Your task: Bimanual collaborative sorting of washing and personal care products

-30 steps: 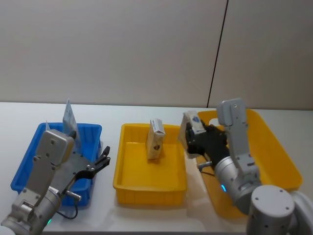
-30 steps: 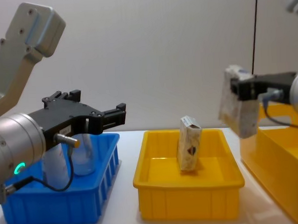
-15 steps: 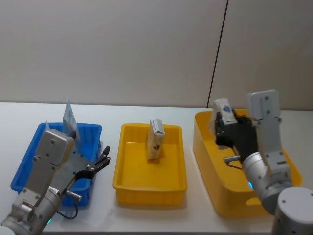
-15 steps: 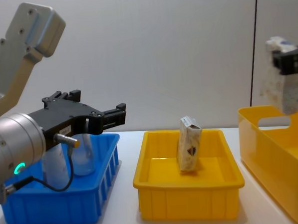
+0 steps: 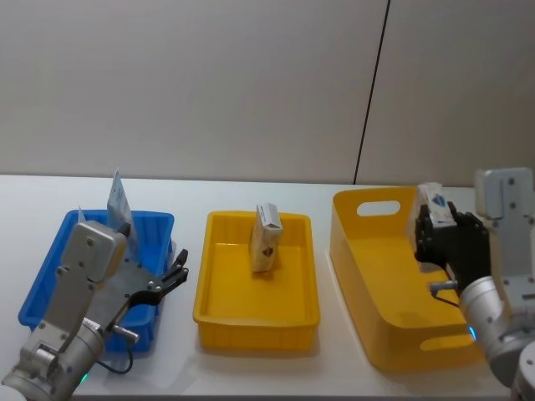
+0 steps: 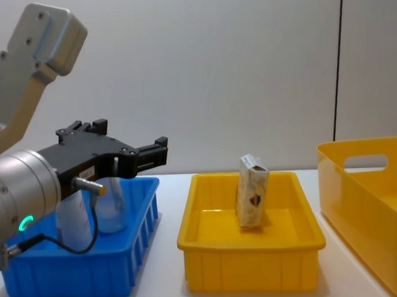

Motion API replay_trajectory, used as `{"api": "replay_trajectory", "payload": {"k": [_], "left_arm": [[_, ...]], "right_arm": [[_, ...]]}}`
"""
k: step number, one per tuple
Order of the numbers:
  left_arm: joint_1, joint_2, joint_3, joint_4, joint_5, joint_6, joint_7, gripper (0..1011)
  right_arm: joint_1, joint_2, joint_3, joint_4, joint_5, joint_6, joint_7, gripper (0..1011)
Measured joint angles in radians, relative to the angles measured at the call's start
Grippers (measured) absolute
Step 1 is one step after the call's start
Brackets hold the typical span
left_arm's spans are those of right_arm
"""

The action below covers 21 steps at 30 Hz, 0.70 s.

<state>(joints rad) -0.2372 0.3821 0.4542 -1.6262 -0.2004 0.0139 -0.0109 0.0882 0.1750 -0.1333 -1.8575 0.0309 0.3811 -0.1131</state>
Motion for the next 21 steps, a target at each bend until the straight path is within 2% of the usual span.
{"api": "replay_trajectory", "payload": {"k": [9, 21], "left_arm": [[0.000, 0.000, 0.000, 0.000, 0.000, 0.000, 0.000, 1001], [0.000, 0.000, 0.000, 0.000, 0.000, 0.000, 0.000, 1001]], "right_arm": [[-0.029, 0.003, 0.039, 0.012, 0.029, -0.022, 0.026, 285], [-0.013, 0.010, 0.058, 0.095, 0.052, -0.082, 0.080, 284]]}}
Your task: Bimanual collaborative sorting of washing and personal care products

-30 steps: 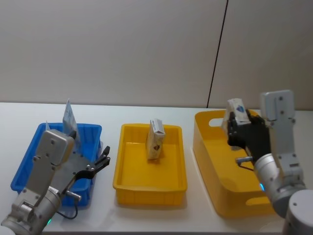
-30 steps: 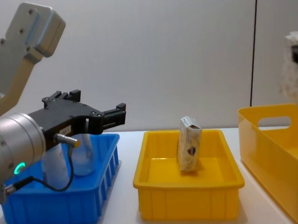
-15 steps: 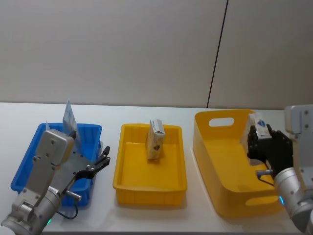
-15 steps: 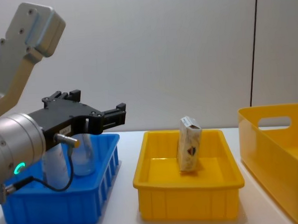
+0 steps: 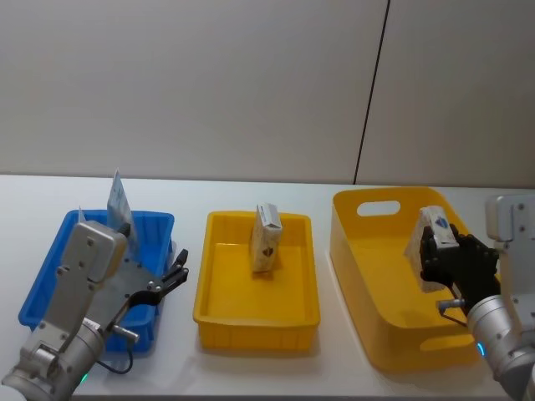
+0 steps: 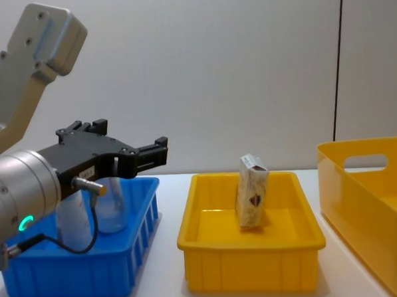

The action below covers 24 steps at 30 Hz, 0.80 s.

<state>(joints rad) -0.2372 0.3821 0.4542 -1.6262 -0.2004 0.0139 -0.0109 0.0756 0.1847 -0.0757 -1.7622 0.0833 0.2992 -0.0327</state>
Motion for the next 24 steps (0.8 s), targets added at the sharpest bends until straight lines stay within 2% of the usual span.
{"api": "replay_trajectory", "payload": {"k": [14, 18, 21, 24], "left_arm": [[0.000, 0.000, 0.000, 0.000, 0.000, 0.000, 0.000, 1001], [0.000, 0.000, 0.000, 0.000, 0.000, 0.000, 0.000, 1001], [0.000, 0.000, 0.000, 0.000, 0.000, 0.000, 0.000, 1001], [0.000, 0.000, 0.000, 0.000, 0.000, 0.000, 0.000, 1001]], "right_arm": [[0.044, -0.009, 0.009, 0.127, 0.017, -0.040, 0.046, 283], [0.053, -0.012, 0.010, 0.151, 0.019, -0.049, 0.054, 389], [0.061, -0.014, 0.010, 0.166, 0.019, -0.056, 0.063, 544], [0.064, -0.015, 0.009, 0.172, 0.018, -0.059, 0.067, 606]]}}
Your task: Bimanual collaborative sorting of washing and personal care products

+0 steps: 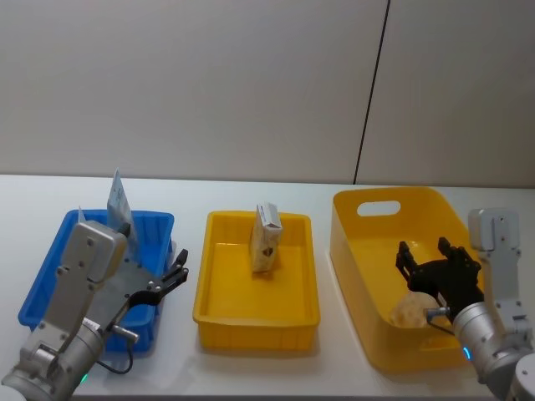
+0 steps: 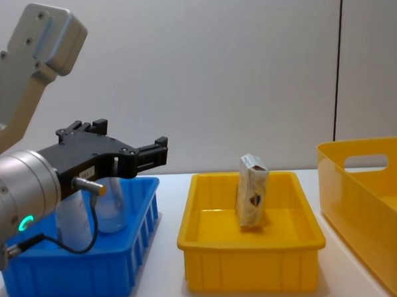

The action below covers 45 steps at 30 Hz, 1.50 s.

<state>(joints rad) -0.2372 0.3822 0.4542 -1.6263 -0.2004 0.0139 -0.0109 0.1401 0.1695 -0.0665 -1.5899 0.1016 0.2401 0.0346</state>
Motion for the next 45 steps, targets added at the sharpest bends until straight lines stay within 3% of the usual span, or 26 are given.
{"api": "replay_trajectory", "payload": {"k": [7, 13, 29, 45], "left_arm": [[0.000, 0.000, 0.000, 0.000, 0.000, 0.000, 0.000, 1001], [0.000, 0.000, 0.000, 0.000, 0.000, 0.000, 0.000, 1001], [0.001, 0.000, -0.001, 0.000, 0.004, -0.002, 0.001, 1001], [0.021, 0.012, -0.026, -0.007, 0.081, -0.018, 0.069, 1001]], "right_arm": [[0.005, -0.004, -0.002, 0.008, -0.006, -0.006, 0.008, 862], [0.008, -0.007, -0.007, 0.006, -0.015, -0.009, 0.016, 1004], [0.010, -0.011, -0.015, -0.006, -0.029, -0.011, 0.025, 1004], [0.011, -0.012, -0.017, -0.008, -0.033, -0.011, 0.028, 1004]]}}
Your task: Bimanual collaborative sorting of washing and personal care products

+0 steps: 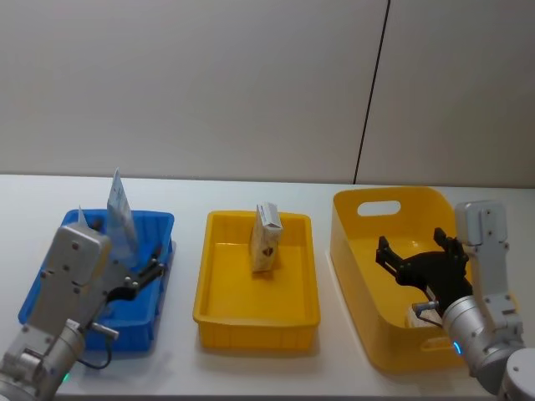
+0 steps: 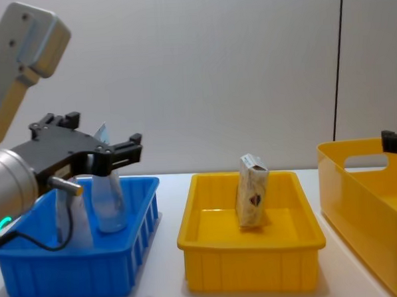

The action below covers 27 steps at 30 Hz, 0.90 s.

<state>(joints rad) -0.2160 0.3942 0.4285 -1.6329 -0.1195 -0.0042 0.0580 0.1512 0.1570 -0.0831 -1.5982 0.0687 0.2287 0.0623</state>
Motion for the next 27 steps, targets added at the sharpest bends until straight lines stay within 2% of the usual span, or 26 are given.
{"api": "replay_trajectory", "payload": {"k": [13, 21, 27], "left_arm": [[0.013, 0.006, -0.052, 0.013, 0.014, 0.024, 0.043, 1001], [0.008, -0.003, -0.083, 0.056, -0.006, 0.049, 0.040, 1001], [-0.003, -0.011, -0.097, 0.097, -0.028, 0.059, 0.017, 1001]], "right_arm": [[0.000, 0.000, -0.001, -0.001, -0.001, 0.000, 0.001, 1004], [0.000, 0.000, -0.001, -0.001, -0.001, 0.000, 0.001, 1004], [0.000, 0.000, -0.001, -0.001, -0.001, 0.000, 0.001, 1003]]}}
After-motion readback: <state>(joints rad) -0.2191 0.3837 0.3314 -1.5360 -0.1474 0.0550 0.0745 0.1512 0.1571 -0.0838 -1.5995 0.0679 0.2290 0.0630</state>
